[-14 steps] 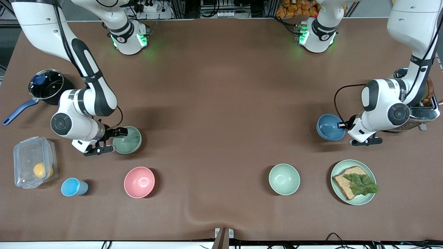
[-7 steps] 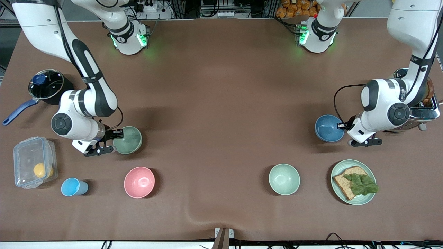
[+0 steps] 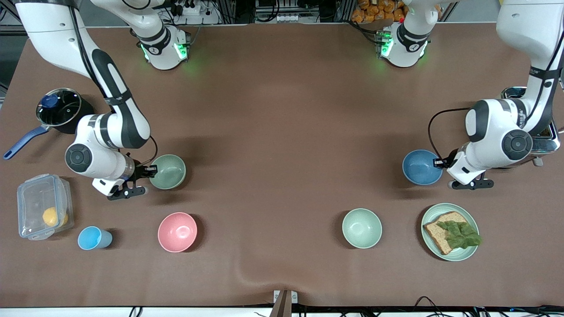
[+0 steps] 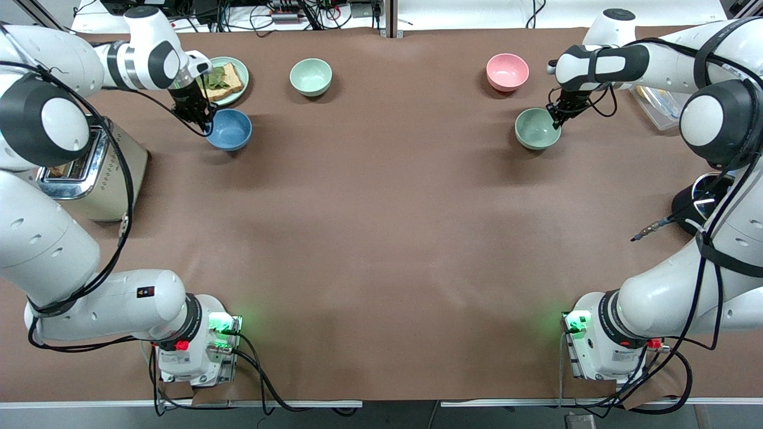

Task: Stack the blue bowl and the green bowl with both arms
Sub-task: 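Slide the green bowl with the right gripper while the left gripper slides the blue bowl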

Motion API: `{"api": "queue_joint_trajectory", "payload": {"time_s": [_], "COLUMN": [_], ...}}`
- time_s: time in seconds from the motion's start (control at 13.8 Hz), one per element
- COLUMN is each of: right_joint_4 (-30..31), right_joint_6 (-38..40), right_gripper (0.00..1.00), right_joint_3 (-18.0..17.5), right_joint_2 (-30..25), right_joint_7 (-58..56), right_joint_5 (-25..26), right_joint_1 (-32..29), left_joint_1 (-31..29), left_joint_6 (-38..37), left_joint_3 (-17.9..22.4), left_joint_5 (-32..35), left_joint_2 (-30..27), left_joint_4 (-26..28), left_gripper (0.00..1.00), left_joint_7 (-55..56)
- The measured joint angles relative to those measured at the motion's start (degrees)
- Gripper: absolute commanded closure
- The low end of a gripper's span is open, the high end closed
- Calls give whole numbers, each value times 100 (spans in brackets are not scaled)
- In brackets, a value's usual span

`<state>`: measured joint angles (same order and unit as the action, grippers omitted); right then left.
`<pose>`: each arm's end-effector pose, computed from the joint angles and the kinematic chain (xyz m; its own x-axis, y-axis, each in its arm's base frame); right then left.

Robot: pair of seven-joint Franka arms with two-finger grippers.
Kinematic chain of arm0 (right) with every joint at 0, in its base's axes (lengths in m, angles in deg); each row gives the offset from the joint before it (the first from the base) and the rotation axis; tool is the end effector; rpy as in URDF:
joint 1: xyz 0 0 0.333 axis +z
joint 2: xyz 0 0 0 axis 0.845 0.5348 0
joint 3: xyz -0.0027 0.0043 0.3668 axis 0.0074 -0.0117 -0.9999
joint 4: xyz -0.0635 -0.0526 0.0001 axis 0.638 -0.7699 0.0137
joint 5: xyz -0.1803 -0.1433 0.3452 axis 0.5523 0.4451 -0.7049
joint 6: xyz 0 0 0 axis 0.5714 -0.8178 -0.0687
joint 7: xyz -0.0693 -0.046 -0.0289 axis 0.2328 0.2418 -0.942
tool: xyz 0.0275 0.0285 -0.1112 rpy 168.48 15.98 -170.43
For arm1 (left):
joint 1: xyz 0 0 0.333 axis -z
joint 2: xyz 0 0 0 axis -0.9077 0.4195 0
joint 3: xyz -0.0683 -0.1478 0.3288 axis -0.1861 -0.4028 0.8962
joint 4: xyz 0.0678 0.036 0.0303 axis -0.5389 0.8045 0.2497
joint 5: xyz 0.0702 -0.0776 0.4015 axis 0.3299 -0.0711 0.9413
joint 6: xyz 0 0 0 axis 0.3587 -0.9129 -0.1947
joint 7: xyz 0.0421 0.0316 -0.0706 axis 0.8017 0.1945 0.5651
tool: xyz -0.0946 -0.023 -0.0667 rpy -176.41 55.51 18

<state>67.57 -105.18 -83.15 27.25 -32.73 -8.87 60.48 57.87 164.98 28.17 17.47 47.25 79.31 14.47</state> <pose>0.6340 0.0374 0.2407 0.9704 0.1981 -0.1380 0.1925 -0.9799 -0.0525 0.6168 0.0195 0.2811 0.9864 0.0279 -0.1621 0.0229 -0.9992 -0.0322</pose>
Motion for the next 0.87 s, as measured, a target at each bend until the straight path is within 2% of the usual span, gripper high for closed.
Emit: {"api": "queue_joint_trajectory", "payload": {"time_s": [0.14, 0.43, 0.65, 0.87], "right_joint_4": [-93, -468, -694, -1082], "right_joint_6": [196, 585, 572, 425], "right_gripper": [100, 100, 100, 100], "right_joint_3": [-20, -52, -59, -59], "right_joint_2": [-180, -390, -316, 88], "right_joint_7": [97, 1040, 1713, 2449], "right_joint_5": [-1, -166, -907, -1540], "right_joint_1": [273, 1020, 1673, 2214], "left_joint_1": [7, 101, 112, 124], "left_joint_6": [-360, -826, -886, -971], "left_joint_3": [-93, -229, -361, -520], "left_joint_5": [0, 0, 0, 0], "left_joint_2": [-29, -45, -46, -44], "left_joint_4": [-287, -702, -754, -767], "left_gripper": [100, 100, 100, 100], "left_joint_7": [0, 0, 1, 190]}}
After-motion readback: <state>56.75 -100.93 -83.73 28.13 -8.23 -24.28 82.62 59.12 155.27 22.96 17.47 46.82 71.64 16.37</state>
